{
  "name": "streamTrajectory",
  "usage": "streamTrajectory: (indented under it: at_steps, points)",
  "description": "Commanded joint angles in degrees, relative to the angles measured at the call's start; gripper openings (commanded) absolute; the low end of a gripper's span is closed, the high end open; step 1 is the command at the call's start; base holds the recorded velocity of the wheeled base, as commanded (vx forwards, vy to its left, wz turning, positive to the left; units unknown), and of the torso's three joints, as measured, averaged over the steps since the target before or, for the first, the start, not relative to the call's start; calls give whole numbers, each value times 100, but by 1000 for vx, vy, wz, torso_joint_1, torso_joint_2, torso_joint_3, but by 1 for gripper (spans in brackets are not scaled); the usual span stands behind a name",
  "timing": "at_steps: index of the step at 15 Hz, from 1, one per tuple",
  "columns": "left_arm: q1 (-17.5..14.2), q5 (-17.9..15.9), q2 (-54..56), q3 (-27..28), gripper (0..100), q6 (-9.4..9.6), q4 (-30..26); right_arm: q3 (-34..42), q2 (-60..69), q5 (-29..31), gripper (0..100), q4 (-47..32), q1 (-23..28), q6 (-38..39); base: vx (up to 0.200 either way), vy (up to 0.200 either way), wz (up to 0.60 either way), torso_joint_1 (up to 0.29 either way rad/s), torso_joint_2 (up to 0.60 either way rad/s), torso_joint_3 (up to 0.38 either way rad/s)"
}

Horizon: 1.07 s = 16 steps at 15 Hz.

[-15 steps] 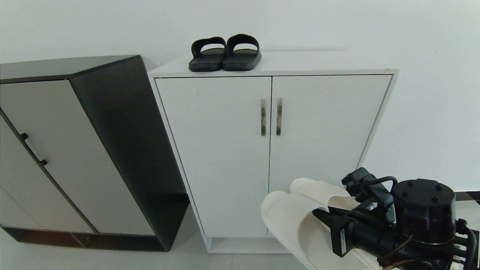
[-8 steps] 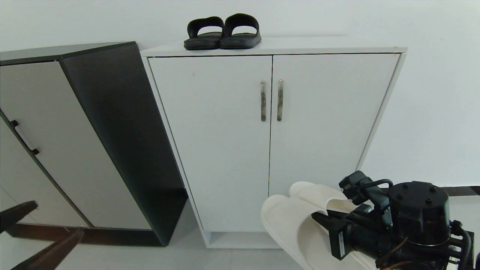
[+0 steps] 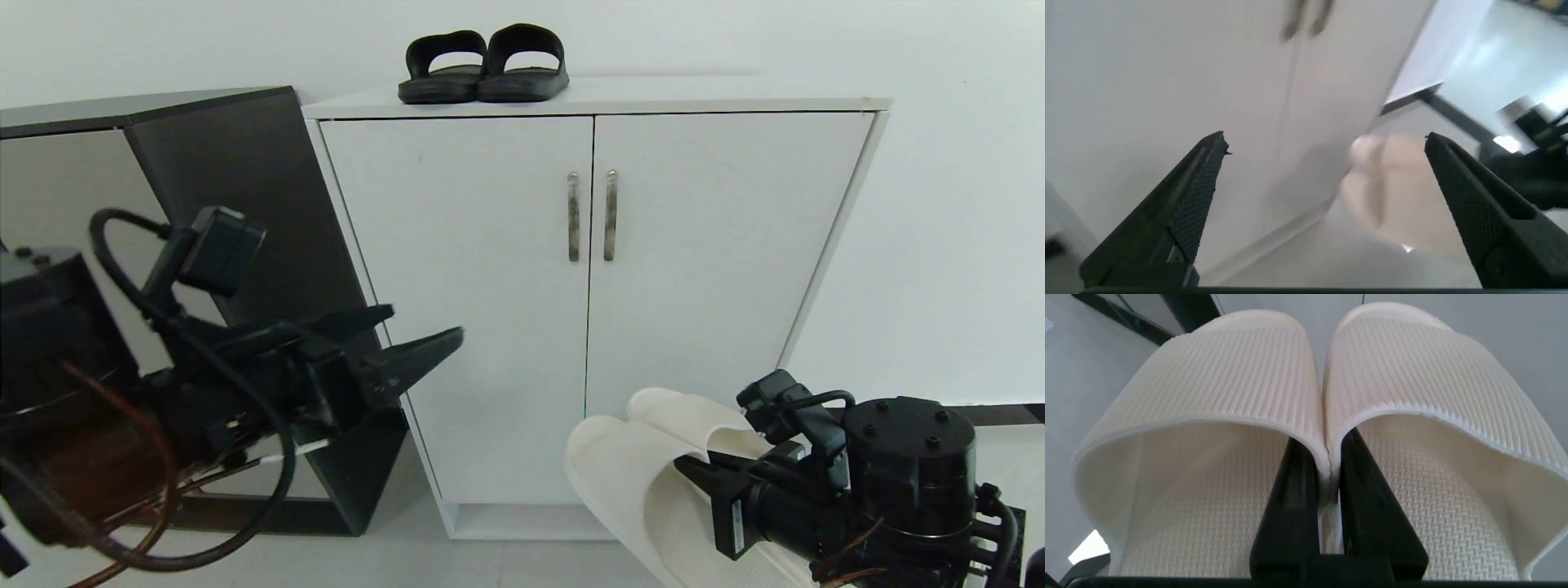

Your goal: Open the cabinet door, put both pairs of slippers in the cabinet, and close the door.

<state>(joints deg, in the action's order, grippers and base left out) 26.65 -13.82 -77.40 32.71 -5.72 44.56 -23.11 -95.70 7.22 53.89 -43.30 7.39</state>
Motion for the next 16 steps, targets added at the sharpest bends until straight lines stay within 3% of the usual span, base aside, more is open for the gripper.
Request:
streamTrajectory:
  at_steps: [1,2,6,9,10,12,13,16]
  points:
    - [666,-41,-1287,1414,100,-140,-386,9,16,8,0,-2,-3,0,0,0,0,0,0,0]
    - [754,-226,-1454,1827,100,-149,-729,17,16,17,0,-2,-3,0,0,0,0,0,0,0]
    - [956,-903,-2271,3339,100,-720,-1309,17,16,8,0,-2,147,-9,0,0,0,0,0,0]
    - [1106,-1043,-2798,4385,100,-799,-2047,53,-10,-1,0,-11,138,-18,0,0,0,0,0,0]
    - [1088,-1360,-2842,4534,100,-870,-2091,61,-28,-10,0,-11,138,-18,0,0,0,0,0,0]
    - [912,-2186,-2921,4877,100,-1573,-2091,61,-28,-10,0,-11,138,-18,0,0,0,0,0,0]
    - [868,-2247,-3036,5026,100,-1652,-2091,61,-28,-1,0,-11,138,-18,0,0,0,0,0,0]
    - [833,-1975,-3396,5369,100,-1626,-1924,79,-63,-1,0,-11,138,-27,0,0,0,0,0,0]
